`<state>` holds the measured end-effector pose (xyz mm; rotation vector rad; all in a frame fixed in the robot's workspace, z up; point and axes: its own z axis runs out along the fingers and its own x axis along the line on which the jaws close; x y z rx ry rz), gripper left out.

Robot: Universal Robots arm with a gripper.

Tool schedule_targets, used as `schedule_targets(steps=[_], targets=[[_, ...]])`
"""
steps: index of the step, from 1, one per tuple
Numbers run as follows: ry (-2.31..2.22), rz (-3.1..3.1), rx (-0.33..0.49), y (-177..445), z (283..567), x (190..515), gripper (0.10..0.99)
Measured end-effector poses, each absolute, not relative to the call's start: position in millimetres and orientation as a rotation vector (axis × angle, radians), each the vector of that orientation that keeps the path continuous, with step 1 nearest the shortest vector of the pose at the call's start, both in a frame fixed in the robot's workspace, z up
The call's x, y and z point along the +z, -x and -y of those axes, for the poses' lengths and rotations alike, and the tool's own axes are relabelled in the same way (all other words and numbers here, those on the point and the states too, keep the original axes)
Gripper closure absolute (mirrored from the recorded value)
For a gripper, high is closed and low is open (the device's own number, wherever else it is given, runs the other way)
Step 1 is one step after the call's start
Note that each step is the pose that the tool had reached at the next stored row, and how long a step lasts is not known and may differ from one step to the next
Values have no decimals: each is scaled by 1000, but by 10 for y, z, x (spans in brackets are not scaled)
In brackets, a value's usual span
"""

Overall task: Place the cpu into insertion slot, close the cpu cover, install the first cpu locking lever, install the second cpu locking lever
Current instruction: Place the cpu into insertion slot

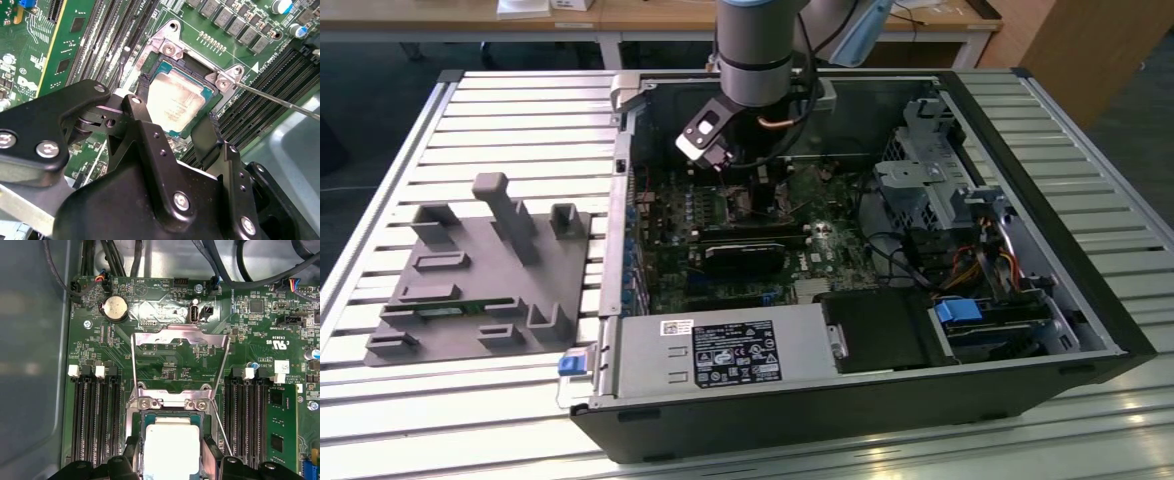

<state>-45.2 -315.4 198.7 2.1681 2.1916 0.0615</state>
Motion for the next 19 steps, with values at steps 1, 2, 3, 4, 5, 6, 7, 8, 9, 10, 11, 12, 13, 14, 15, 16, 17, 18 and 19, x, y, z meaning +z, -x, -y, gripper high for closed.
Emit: schedule_targets(steps=[1,2,3,4,5,6,7,8,9,10,11,12,13,14,15,16,17,18,19], targets=[[-2168,-2192,61,451,3154,1995,475],[-2169,-2192,60,450,3154,2002,475],[-2169,-2193,59,449,3154,2010,475],[-2170,-2193,58,448,3154,2020,475],[-2170,-2194,57,448,3154,2029,486],[-2170,-2194,57,447,3154,2034,549],[-2171,-2194,57,446,3154,2035,549],[-2171,-2194,57,445,3155,2036,612],[-2171,-2194,56,445,3157,2038,671],[-2171,-2194,56,444,3158,2039,671],[-2171,-2194,56,443,3159,2041,729],[-2171,-2194,56,442,3159,2043,784],[-2171,-2194,56,442,3159,2044,784],[-2171,-2194,56,441,3159,2045,843],[-2171,-2194,56,440,3159,2047,906],[-2171,-2194,56,440,3159,2048,906],[-2172,-2194,56,440,3159,2050,961],[-2172,-2194,56,440,3159,2051,961],[-2172,-2195,56,440,3159,2052,980]])
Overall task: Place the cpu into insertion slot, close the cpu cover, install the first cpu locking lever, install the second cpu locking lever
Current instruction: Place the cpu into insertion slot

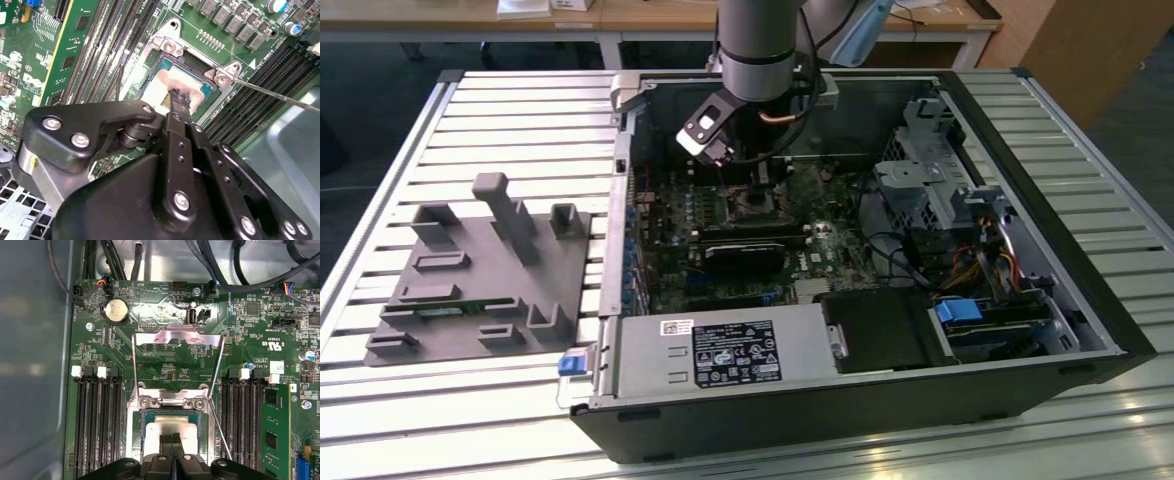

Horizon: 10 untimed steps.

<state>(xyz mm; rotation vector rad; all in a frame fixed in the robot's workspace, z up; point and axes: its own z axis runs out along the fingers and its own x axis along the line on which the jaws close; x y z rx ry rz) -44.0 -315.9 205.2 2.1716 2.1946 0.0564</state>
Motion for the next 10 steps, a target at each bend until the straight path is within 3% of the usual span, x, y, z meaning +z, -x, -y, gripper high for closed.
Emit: schedule_targets(steps=[10], targets=[[-2172,-2195,56,440,3159,2067,980]])
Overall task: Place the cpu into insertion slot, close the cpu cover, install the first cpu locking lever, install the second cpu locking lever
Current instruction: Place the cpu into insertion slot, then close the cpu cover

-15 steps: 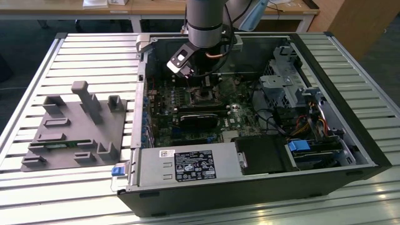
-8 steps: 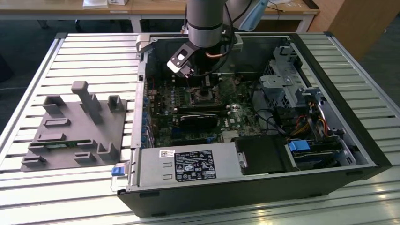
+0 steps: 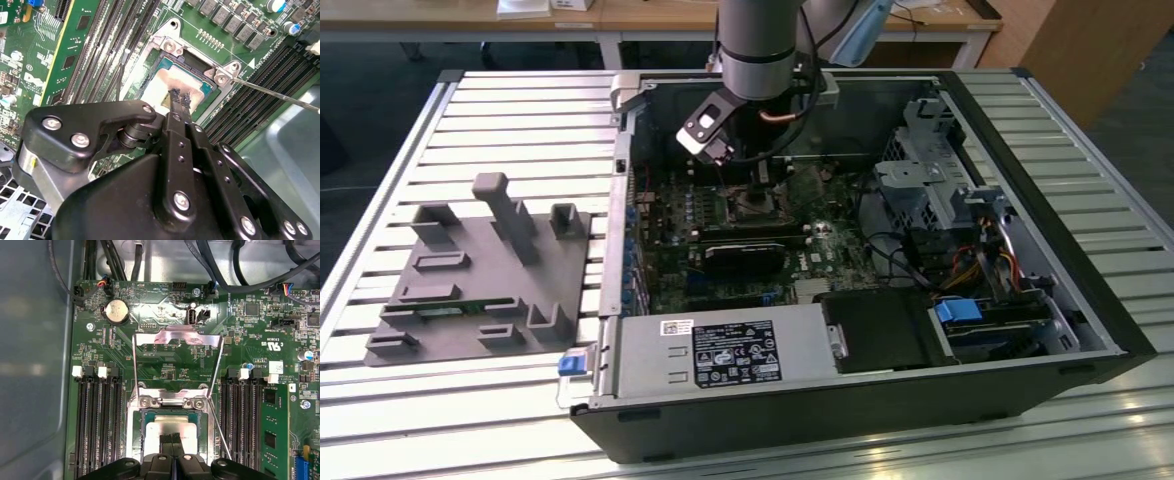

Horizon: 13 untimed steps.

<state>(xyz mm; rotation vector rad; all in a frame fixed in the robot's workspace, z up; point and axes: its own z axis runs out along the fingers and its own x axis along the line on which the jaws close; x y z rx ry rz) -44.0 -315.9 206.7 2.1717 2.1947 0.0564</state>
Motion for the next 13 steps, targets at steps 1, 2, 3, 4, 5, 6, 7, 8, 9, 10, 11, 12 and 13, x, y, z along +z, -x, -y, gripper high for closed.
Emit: schedule_targets(steps=[1,2,3,4,5,6,7,8,9,10,11,12,13], targets=[[-2172,-2195,57,440,3159,2070,980],[-2172,-2195,56,440,3159,2071,980],[-2172,-2195,56,440,3159,2073,980],[-2172,-2195,56,440,3159,2075,980],[-2172,-2195,56,440,3159,2076,980],[-2172,-2195,56,440,3159,2077,980],[-2172,-2195,56,440,3159,2081,980],[-2172,-2195,56,440,3160,2084,980],[-2172,-2195,56,440,3160,2088,980],[-2172,-2195,56,440,3159,2092,980],[-2172,-2195,56,440,3159,2096,980],[-2172,-2195,56,440,3159,2102,980],[-2172,-2195,56,440,3159,2110,980]])
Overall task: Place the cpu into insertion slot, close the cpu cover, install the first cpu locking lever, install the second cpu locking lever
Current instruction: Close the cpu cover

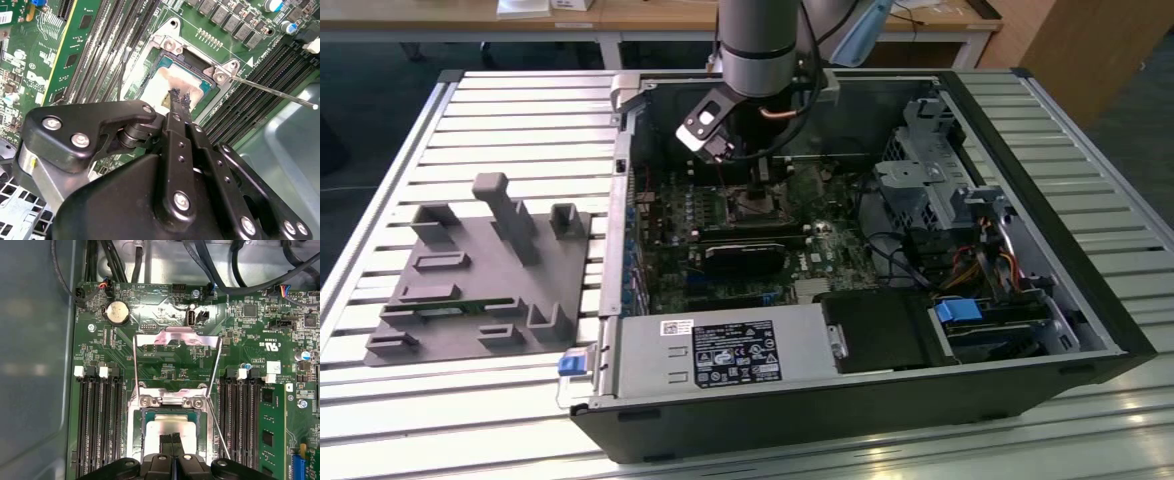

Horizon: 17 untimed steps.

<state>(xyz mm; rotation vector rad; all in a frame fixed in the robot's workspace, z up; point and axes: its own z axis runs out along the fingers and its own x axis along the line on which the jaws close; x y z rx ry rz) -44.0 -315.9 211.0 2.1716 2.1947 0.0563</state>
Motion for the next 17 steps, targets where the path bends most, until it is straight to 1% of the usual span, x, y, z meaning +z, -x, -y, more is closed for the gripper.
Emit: schedule_targets(steps=[13,17], targets=[[-2172,-2195,56,440,3159,2187,980],[-2172,-2195,56,441,3197,2187,980]])
